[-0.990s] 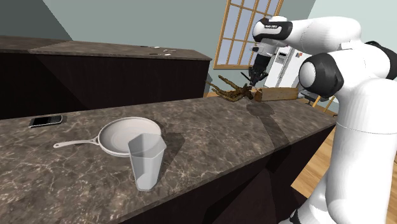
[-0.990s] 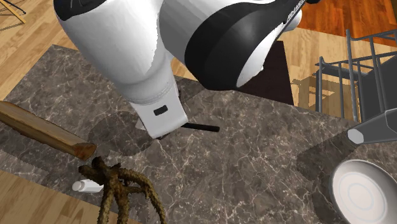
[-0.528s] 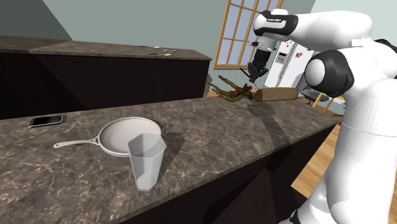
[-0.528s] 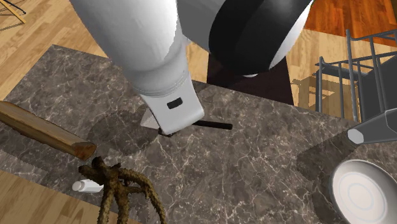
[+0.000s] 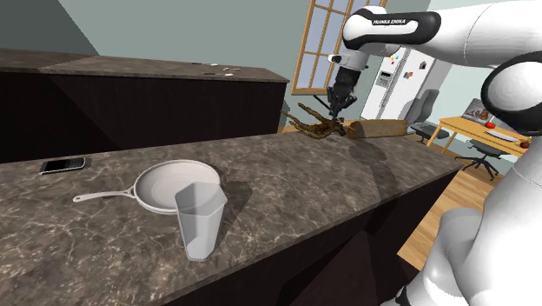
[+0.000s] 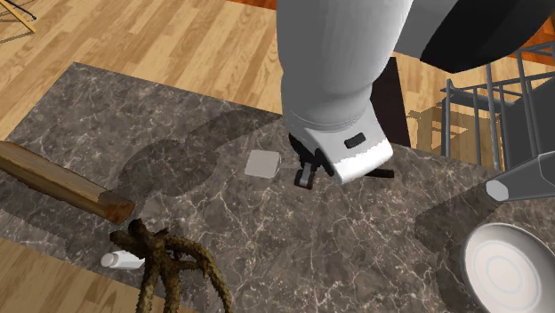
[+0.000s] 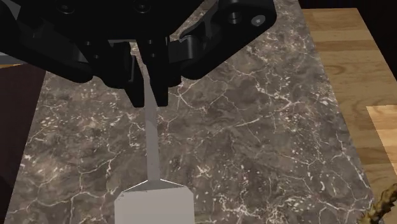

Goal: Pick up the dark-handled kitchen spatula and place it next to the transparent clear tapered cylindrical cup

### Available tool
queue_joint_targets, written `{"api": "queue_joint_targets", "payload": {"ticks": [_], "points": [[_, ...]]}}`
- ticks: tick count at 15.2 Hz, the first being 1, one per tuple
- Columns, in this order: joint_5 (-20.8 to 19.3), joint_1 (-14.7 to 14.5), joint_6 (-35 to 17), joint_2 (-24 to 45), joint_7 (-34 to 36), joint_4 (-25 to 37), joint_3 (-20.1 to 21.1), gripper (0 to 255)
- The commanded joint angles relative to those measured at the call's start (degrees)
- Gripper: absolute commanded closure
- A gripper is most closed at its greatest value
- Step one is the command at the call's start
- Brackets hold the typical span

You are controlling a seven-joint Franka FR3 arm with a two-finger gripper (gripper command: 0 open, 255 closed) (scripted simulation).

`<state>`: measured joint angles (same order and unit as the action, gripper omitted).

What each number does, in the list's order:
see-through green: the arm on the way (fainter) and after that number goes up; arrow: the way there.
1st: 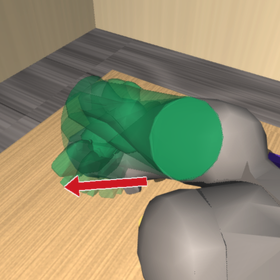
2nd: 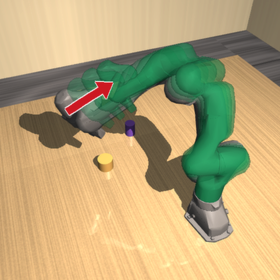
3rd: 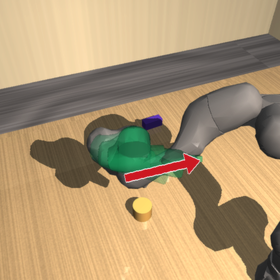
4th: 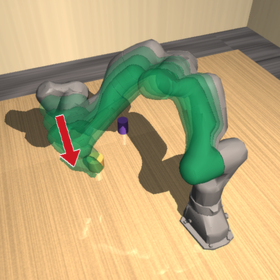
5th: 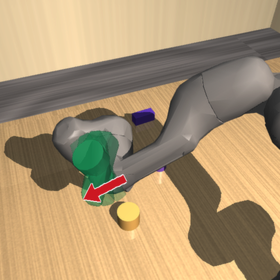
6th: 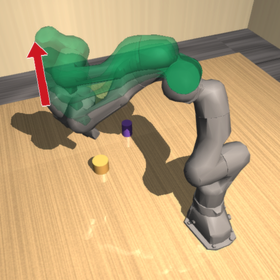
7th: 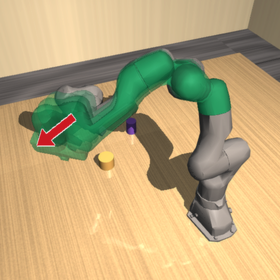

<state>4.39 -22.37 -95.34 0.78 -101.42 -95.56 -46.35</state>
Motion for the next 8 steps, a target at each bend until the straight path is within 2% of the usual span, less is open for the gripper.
{"api": "queue_joint_targets", "payload": {"ticks": [1,8], "points": [[-2.26,-2.0,-0.99,-3.14,4.12,-2.92,1.79,255],[-6.77,-6.24,-2.62,-11.03,16.91,-10.28,9.37,255]]}}
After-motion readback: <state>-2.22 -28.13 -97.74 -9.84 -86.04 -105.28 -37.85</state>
